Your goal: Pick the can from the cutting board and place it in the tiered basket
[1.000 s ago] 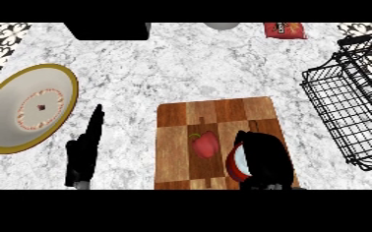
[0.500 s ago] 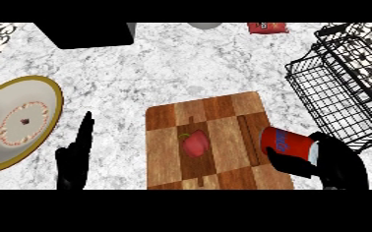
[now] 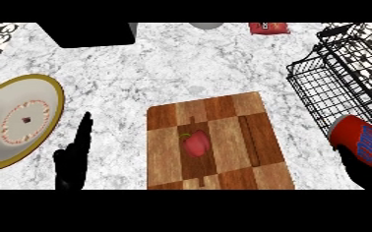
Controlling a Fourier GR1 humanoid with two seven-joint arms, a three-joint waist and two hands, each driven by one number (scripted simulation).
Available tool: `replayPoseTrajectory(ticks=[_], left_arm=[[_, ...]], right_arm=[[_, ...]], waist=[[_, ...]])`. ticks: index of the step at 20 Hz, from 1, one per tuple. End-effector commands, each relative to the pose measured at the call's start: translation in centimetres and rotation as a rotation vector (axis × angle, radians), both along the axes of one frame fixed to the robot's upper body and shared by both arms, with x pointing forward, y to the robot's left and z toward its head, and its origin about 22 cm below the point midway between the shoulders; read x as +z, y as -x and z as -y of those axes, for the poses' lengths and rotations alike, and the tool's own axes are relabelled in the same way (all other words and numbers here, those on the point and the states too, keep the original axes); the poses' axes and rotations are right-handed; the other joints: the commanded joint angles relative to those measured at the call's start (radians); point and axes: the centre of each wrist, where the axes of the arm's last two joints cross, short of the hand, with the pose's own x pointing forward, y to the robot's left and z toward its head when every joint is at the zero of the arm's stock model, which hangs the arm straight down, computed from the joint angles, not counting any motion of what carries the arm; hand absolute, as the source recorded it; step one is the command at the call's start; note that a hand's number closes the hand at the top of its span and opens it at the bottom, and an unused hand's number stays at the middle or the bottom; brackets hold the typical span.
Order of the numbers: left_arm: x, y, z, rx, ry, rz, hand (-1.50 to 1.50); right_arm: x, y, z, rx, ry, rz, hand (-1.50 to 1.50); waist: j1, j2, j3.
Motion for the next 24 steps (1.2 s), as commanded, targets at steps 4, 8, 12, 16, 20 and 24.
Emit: replayPoseTrajectory(ticks=[4, 8, 12, 16, 20, 24], left_arm=[[0.1, -0.6, 0.0, -0.027, 0.021, -0.054, 0.0], [-0.2, -0.2, -1.1, -0.027, 0.014, -0.043, 0.0], [-0.5, 0.0, 1.3, -0.053, 0.028, -0.064, 0.0], [1.1, -1.4, -0.9, -0.066, 0.014, -0.044, 0.0], [0.5, -0.7, 0.4, -0.05, 0.0, -0.047, 0.0], [-1.3, -0.9, 1.0, -0.057, 0.023, -0.045, 0.0]], right_arm=[[7.1, 4.9, -0.7, -0.153, 0.183, 0.15, 1.5], [8.4, 4.8, -0.3, -0.187, 0.201, 0.135, 1.5], [10.0, 2.9, 0.1, -0.217, 0.22, 0.159, 1.5], [12.6, 1.1, 1.8, -0.224, 0.248, 0.157, 1.5], [14.5, -1.4, 3.3, -0.267, 0.215, 0.159, 1.5], [14.4, -3.4, 5.4, -0.24, 0.164, 0.143, 1.5]], waist=[[0.035, 0.012, -0.007], [0.046, 0.012, -0.007], [0.067, 0.015, -0.007], [0.066, 0.013, -0.006], [0.079, 0.015, -0.005], [0.074, 0.02, -0.003]])
